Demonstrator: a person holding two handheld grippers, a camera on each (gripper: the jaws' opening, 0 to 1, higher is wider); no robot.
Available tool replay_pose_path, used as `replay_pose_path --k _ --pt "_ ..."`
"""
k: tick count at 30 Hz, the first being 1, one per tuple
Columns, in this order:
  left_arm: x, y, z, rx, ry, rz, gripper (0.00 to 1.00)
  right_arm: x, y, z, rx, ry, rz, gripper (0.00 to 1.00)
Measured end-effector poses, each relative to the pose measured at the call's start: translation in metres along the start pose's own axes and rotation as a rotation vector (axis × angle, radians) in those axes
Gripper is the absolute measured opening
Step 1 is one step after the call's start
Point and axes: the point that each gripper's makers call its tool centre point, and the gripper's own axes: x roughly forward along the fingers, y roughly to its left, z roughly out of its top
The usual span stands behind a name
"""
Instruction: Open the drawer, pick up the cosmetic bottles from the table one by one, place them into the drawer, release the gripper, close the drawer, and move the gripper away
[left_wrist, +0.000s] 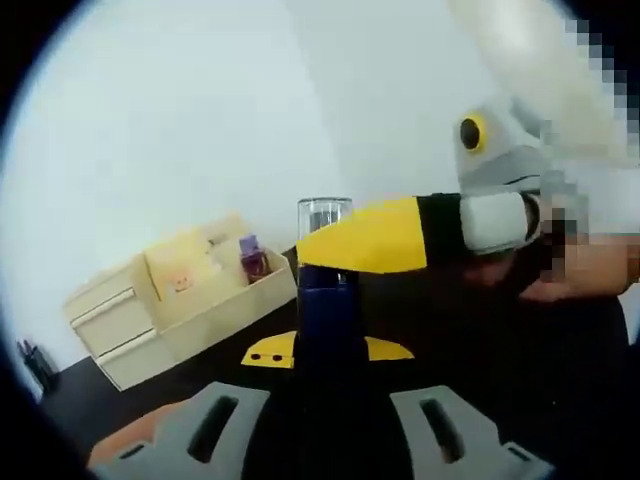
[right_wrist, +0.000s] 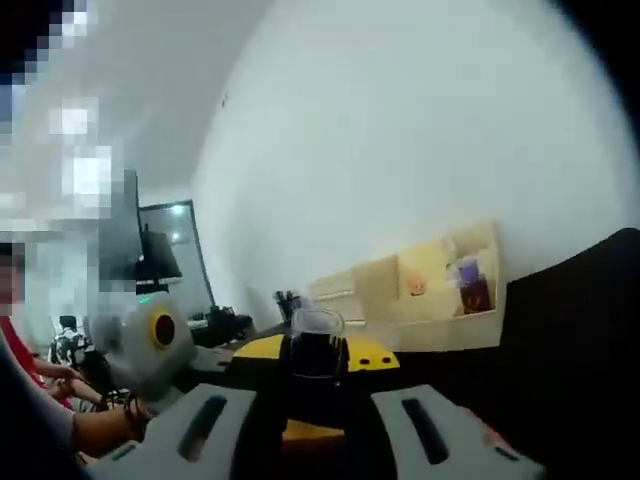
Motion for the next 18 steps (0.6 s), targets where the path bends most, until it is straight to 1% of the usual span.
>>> replay_pose_path --k 3,8,13,16,18 --pt "0.002 -0.003 0.000 0.006 -0.012 -0.009 0.19 -0.001 0.000 0.000 0.017 0.006 -0.007 0.16" --pt "0.005 -0.005 -0.002 0.021 -0.011 -0.012 0.20 0.000 -0.005 -0.002 0.040 0.021 -0.019 0.15" --pt "0.002 -0.005 0.003 -0.029 -0.040 -0.028 0.23 0.000 -0.005 -0.009 0.058 0.051 -0.028 0.15" --pt "0.002 -0.005 0.003 -0.035 -0.037 -0.029 0.22 0.001 -0.003 -0.013 0.057 0.062 -0.025 0.15" --pt "0.002 -0.006 0.001 -0.033 -0.026 -0.031 0.20 0.002 -0.002 -0.015 0.052 0.067 -0.024 0.15"
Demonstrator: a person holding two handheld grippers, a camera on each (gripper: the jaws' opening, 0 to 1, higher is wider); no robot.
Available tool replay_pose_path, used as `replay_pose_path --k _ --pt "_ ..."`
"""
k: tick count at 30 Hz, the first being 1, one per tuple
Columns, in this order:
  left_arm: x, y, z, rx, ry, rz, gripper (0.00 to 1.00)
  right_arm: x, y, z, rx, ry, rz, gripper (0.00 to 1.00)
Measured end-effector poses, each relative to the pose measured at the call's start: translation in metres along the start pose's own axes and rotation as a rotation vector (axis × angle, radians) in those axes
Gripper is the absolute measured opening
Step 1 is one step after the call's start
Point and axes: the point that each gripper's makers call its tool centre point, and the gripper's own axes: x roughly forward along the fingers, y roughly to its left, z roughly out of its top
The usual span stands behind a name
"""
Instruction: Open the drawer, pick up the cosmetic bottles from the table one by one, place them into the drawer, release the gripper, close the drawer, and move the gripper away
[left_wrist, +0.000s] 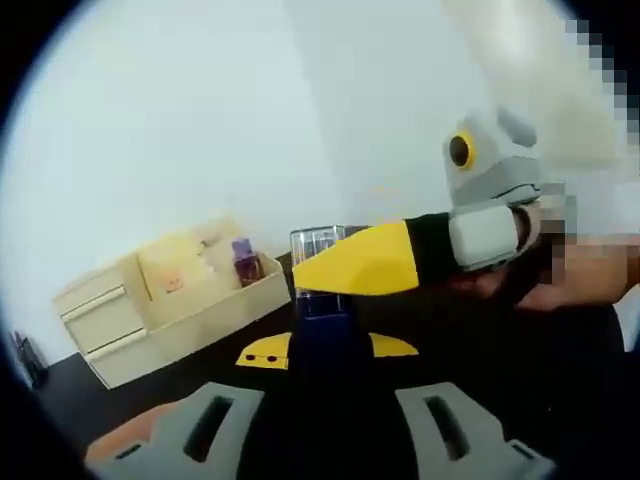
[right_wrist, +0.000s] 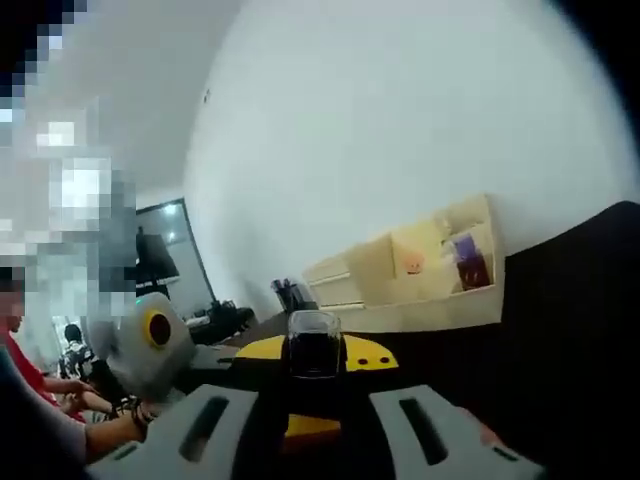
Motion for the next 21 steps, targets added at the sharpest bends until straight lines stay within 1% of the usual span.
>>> replay_pose_path --k 2,4,8,9,10,12,13,14,15,16,18,19,21 --pt "0.000 0.001 -0.001 0.014 0.012 0.013 0.19 0.000 0.000 -0.001 -0.004 0.004 0.001 0.15" --pt "-0.001 0.002 -0.001 0.009 0.013 0.015 0.18 0.000 0.000 -0.001 0.001 0.004 0.002 0.15" --pt "-0.001 0.001 -0.003 0.007 0.016 0.001 0.19 0.000 0.000 -0.003 0.008 0.008 0.001 0.15" --pt "0.000 -0.002 -0.004 0.026 0.016 -0.025 0.20 0.000 -0.001 -0.003 0.012 0.012 0.000 0.15" --pt "0.000 -0.002 -0.005 0.014 0.022 -0.036 0.22 0.000 -0.003 -0.003 0.013 0.010 -0.003 0.15" --pt "0.001 -0.004 -0.010 -0.003 0.042 -0.073 0.32 -0.002 -0.008 0.000 0.012 0.003 -0.015 0.15" --pt "0.000 -0.005 -0.011 -0.010 0.045 -0.089 0.36 -0.004 -0.010 0.002 0.016 -0.004 -0.020 0.15" --pt "-0.002 -0.005 -0.012 -0.012 0.047 -0.109 0.36 -0.004 -0.012 0.003 0.020 -0.007 -0.022 0.15" --pt "-0.005 -0.008 -0.012 -0.002 0.047 -0.137 0.36 -0.005 -0.014 0.005 0.026 -0.011 -0.024 0.15" --pt "-0.008 -0.012 -0.012 0.016 0.045 -0.178 0.38 -0.006 -0.016 0.006 0.029 -0.014 -0.027 0.15" --pt "-0.014 -0.021 -0.014 0.023 0.055 -0.247 0.42 -0.007 -0.019 0.007 0.033 -0.019 -0.033 0.15" --pt "-0.016 -0.020 -0.015 0.014 0.061 -0.250 0.46 -0.007 -0.022 0.008 0.033 -0.019 -0.039 0.15" --pt "-0.020 -0.018 -0.016 0.025 0.063 -0.271 0.51 -0.007 -0.027 0.007 0.035 -0.019 -0.046 0.15"
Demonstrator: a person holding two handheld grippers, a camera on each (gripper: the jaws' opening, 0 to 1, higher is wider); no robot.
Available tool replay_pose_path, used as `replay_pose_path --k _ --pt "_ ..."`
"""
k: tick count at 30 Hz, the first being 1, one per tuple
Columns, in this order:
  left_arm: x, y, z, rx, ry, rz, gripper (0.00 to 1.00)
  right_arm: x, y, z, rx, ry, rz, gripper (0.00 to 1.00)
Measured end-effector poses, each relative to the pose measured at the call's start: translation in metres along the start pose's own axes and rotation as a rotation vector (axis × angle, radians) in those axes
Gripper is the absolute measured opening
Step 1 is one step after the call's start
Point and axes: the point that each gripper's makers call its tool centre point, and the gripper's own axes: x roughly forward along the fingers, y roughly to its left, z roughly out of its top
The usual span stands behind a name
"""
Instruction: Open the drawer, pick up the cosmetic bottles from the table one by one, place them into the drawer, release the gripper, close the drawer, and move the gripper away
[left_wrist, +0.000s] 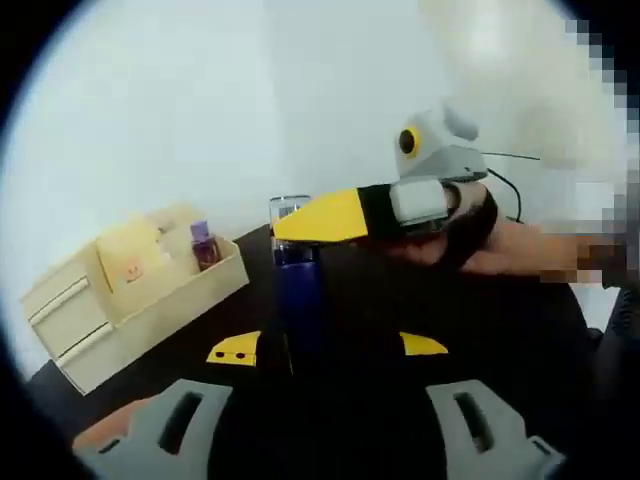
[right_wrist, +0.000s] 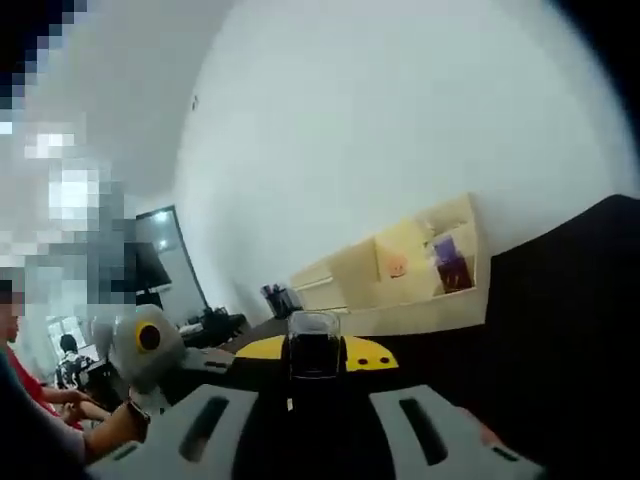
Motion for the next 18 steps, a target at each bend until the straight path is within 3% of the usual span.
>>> replay_pose_path --k 4,8,14,18 --pt "-0.013 0.009 0.014 -0.061 -0.068 -0.021 0.55 0.001 -0.009 -0.002 0.011 0.007 -0.013 0.15" --pt "-0.027 0.035 0.040 -0.131 -0.202 0.021 0.52 0.001 -0.020 -0.003 0.039 0.006 -0.030 0.15" --pt "-0.046 0.080 0.080 -0.309 -0.395 0.058 0.52 0.002 -0.029 -0.002 0.207 -0.018 -0.005 0.15" --pt "-0.058 0.121 0.091 -0.361 -0.473 0.165 0.51 0.004 -0.037 -0.005 0.248 -0.013 -0.003 0.15"
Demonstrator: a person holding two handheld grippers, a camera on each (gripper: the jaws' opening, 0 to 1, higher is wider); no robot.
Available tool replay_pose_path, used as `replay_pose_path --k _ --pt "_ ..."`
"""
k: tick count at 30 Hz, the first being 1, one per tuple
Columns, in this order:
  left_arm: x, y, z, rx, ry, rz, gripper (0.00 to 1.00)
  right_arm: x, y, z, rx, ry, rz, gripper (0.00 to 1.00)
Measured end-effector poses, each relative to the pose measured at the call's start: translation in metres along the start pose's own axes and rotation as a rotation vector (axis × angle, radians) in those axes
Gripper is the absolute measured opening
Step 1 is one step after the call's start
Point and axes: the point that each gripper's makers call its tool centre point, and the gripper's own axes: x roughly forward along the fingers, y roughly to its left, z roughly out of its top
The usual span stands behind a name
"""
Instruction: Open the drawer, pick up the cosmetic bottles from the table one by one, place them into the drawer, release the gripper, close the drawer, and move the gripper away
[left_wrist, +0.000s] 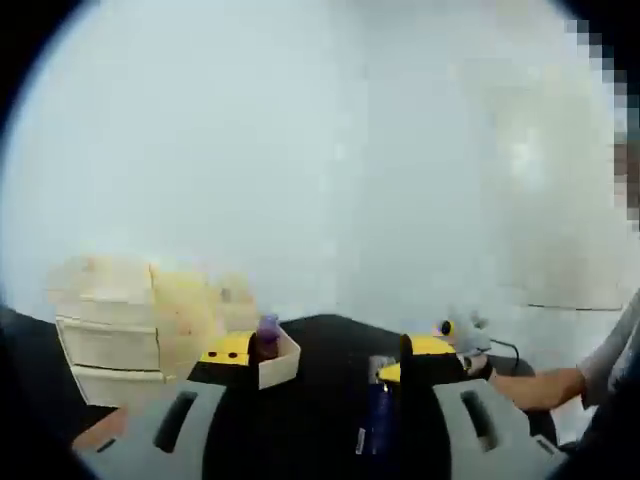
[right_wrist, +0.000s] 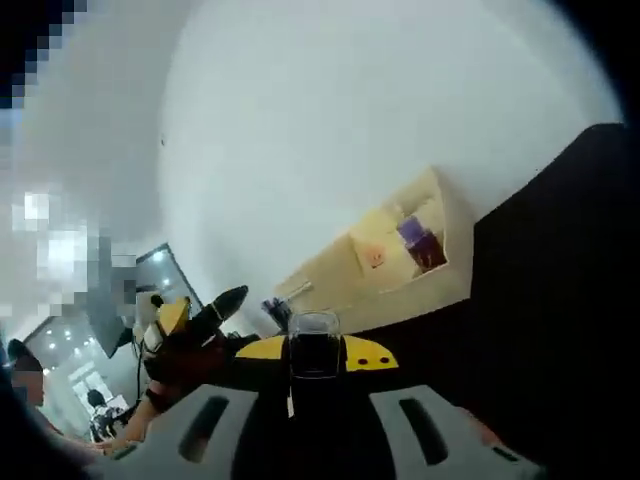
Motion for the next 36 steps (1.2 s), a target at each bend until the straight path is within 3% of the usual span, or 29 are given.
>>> replay_pose_path --k 7,11,15,17,20,23,27,32,36 --pt "0.000 0.037 0.009 -0.189 -0.115 0.048 0.50 0.003 -0.012 0.003 0.009 -0.013 0.004 0.15" --pt "-0.003 0.063 0.005 -0.225 -0.169 0.098 0.50 0.003 -0.017 0.003 -0.007 -0.014 -0.005 0.16" --pt "-0.007 0.083 0.014 -0.280 -0.271 0.122 0.50 0.004 -0.019 0.004 0.032 -0.020 0.006 0.16" --pt "-0.010 0.082 0.017 -0.315 -0.317 0.123 0.49 0.004 -0.020 0.003 0.032 -0.018 0.004 0.16" --pt "-0.018 0.107 0.034 -0.394 -0.432 0.165 0.44 0.005 -0.023 -0.001 0.022 -0.011 -0.006 0.16" --pt "-0.030 0.121 0.046 -0.465 -0.522 0.169 0.40 0.004 -0.026 0.000 0.047 -0.014 -0.004 0.16" --pt "-0.030 0.133 0.033 -0.514 -0.482 0.162 0.41 0.002 -0.029 0.000 0.074 -0.023 -0.009 0.16" --pt "-0.035 0.136 0.031 -0.608 -0.528 0.148 0.41 0.002 -0.035 0.002 0.113 -0.032 -0.011 0.16" --pt "-0.035 0.138 0.026 -0.622 -0.501 0.159 0.41 0.002 -0.031 0.002 0.104 -0.035 -0.008 0.16"
